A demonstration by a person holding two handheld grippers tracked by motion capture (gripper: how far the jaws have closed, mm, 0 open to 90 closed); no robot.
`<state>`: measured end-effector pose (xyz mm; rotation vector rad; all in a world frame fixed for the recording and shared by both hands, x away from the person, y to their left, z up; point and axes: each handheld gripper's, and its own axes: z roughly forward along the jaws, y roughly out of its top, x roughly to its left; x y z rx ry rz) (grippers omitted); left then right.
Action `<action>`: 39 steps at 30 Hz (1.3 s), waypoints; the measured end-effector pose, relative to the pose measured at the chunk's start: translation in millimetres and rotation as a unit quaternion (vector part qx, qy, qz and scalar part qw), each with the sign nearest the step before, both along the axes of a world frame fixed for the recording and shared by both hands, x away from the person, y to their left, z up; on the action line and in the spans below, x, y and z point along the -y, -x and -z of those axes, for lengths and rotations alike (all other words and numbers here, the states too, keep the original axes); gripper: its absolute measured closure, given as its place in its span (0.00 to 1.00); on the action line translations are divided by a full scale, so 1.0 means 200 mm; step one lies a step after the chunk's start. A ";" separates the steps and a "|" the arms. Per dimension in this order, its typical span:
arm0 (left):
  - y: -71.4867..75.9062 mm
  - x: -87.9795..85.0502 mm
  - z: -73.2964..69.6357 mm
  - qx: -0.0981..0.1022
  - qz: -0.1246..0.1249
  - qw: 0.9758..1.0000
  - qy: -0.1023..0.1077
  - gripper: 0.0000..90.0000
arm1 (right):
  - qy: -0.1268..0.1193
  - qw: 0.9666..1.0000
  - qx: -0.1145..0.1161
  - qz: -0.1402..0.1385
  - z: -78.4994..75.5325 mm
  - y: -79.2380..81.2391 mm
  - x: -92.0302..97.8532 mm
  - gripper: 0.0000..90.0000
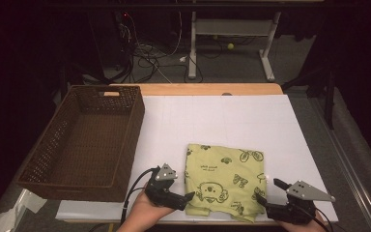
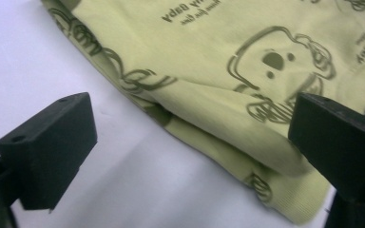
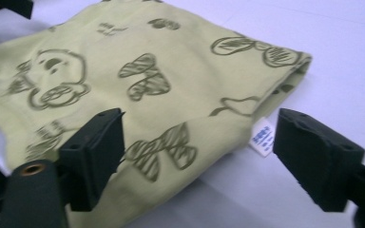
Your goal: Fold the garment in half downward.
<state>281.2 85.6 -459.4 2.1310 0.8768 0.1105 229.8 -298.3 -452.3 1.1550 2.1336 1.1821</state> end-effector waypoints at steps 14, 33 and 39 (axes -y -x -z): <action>-0.22 0.09 0.00 -0.008 -0.022 1.000 0.002 0.00 | 0.017 1.000 -0.010 0.019 0.01 -0.19 -0.02 0.02; -0.58 0.13 0.06 -0.029 -0.088 0.996 -0.009 0.22 | 0.018 0.996 -0.071 0.057 0.06 -0.57 0.00 0.38; -0.59 0.15 0.06 -0.019 -0.078 0.997 -0.010 0.48 | 0.036 0.994 -0.078 0.061 0.08 -0.60 -0.02 0.54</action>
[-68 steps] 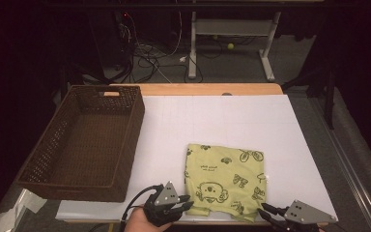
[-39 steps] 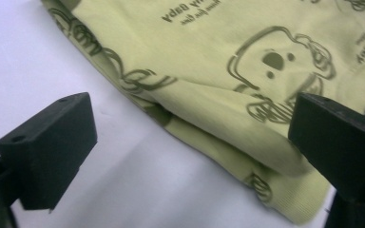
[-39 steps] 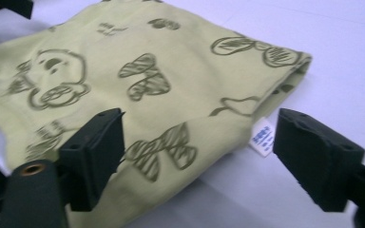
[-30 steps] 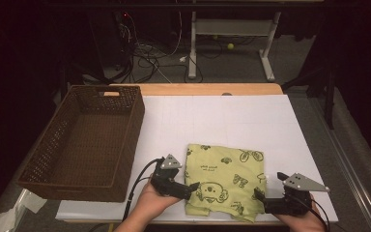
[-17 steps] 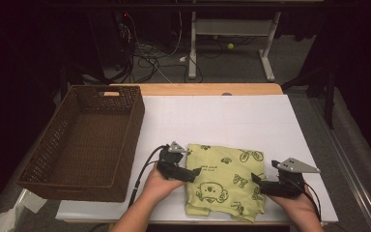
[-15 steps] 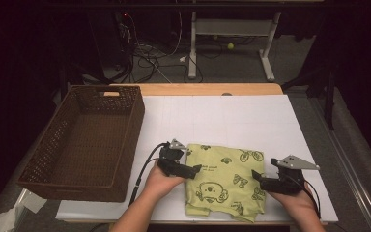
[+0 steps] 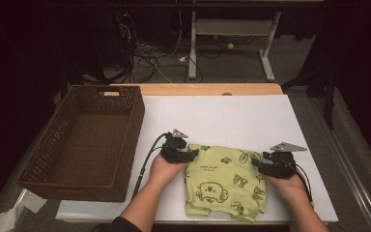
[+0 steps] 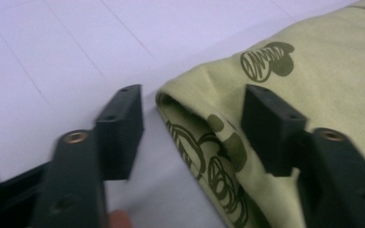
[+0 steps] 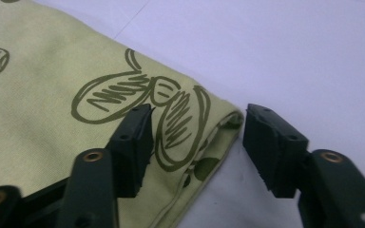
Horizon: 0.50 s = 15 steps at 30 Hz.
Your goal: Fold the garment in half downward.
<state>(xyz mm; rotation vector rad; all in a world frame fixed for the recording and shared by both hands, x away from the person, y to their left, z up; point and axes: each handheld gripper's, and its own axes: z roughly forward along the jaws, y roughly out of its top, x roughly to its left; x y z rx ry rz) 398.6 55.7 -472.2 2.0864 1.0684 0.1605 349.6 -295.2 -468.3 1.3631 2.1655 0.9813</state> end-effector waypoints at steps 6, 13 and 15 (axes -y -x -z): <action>0.01 0.00 0.01 -0.003 0.007 1.000 0.002 0.71 | -0.002 1.000 0.002 -0.002 0.00 -0.01 0.00 0.72; 0.04 0.02 0.00 0.010 0.014 1.000 -0.007 0.87 | 0.014 1.000 0.014 -0.017 0.00 0.01 -0.03 0.93; 0.02 0.02 0.00 0.009 0.012 1.000 -0.004 0.87 | 0.017 1.000 0.019 -0.012 0.00 0.00 -0.03 0.93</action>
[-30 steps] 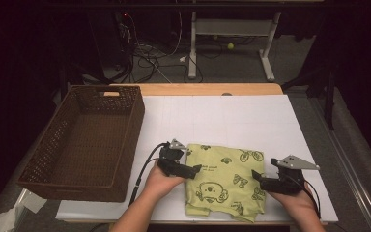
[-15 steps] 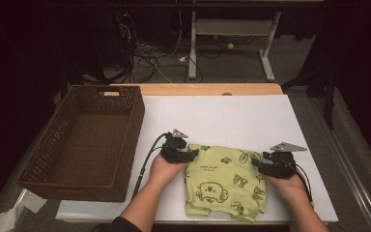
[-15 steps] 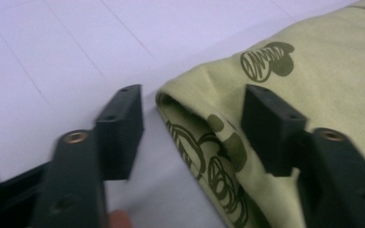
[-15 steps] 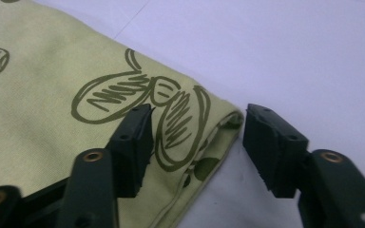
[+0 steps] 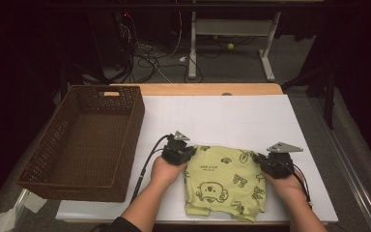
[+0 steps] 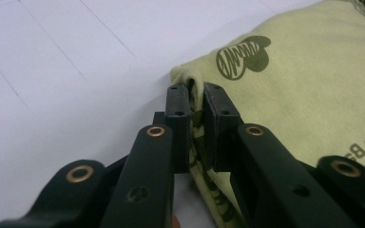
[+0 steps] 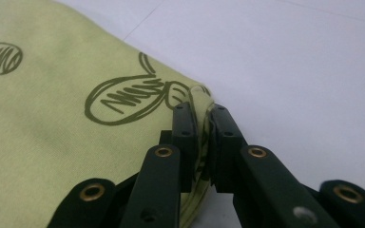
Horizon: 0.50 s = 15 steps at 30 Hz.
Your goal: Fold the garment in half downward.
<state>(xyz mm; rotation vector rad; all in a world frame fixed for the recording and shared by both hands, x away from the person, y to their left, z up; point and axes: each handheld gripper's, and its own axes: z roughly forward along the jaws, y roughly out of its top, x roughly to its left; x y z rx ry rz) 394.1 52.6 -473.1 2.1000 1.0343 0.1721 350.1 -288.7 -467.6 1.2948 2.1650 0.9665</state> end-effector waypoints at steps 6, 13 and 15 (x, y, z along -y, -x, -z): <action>-0.02 0.02 -0.02 0.009 -0.001 1.000 0.006 0.88 | 0.009 1.000 0.004 0.004 -0.02 -0.06 0.00 0.93; -0.07 0.05 -0.09 0.029 -0.011 0.999 0.031 0.88 | 0.006 1.000 0.013 0.025 -0.08 -0.16 0.03 0.93; -0.09 0.05 -0.08 0.033 -0.007 0.999 0.015 0.88 | 0.001 1.000 0.009 0.030 -0.08 -0.18 0.04 0.92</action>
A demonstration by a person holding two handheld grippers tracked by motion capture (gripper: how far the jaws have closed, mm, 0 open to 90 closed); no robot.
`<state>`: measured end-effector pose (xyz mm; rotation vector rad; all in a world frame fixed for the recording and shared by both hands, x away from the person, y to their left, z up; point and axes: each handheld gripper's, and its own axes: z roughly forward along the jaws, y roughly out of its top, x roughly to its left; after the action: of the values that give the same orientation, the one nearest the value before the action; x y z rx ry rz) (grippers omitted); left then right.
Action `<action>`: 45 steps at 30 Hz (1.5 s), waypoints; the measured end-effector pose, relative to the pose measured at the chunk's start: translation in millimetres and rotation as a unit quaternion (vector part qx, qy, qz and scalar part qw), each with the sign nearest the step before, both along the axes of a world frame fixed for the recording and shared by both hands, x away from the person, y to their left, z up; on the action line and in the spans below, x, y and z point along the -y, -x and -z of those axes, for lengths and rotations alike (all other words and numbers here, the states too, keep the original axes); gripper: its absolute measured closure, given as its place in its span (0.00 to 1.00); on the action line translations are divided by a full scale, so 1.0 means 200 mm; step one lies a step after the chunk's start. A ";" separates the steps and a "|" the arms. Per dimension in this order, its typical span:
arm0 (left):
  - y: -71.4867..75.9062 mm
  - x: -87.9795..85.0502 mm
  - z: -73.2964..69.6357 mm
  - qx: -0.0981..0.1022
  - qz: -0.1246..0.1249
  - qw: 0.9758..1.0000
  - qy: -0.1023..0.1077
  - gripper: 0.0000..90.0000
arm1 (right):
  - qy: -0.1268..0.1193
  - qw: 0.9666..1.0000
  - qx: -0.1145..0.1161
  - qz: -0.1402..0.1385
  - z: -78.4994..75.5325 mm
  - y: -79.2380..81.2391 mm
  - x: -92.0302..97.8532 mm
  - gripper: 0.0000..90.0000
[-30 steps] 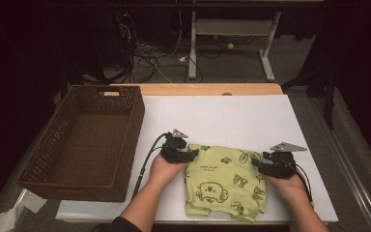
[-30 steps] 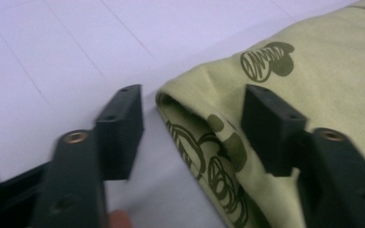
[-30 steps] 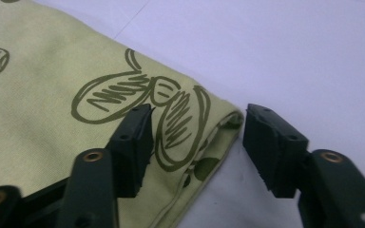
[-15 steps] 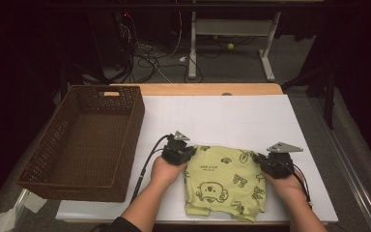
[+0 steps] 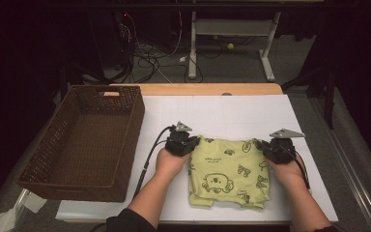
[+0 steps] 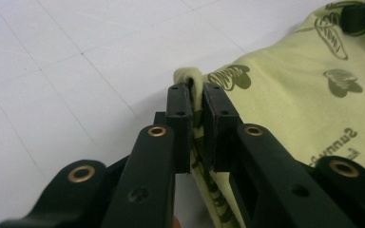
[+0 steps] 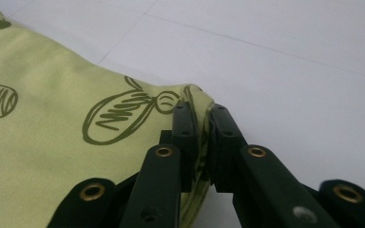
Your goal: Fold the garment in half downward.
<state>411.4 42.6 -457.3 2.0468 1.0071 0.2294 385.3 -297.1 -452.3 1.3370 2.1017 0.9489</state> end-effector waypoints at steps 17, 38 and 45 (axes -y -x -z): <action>-0.03 -0.03 0.06 0.016 0.001 1.000 0.012 0.32 | -0.062 0.997 0.042 -0.030 0.02 0.24 0.02 0.30; -0.01 0.01 0.08 0.002 -0.004 1.000 0.000 0.21 | -0.060 0.989 0.097 -0.093 -0.09 0.55 -0.11 0.00; -0.02 0.00 0.08 -0.005 -0.005 1.000 0.003 0.21 | -0.057 0.987 0.099 -0.110 -0.10 0.59 -0.19 0.00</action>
<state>414.7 41.9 -474.0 2.0397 1.0232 0.2213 266.9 -259.5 -431.5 1.0284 2.0961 1.2561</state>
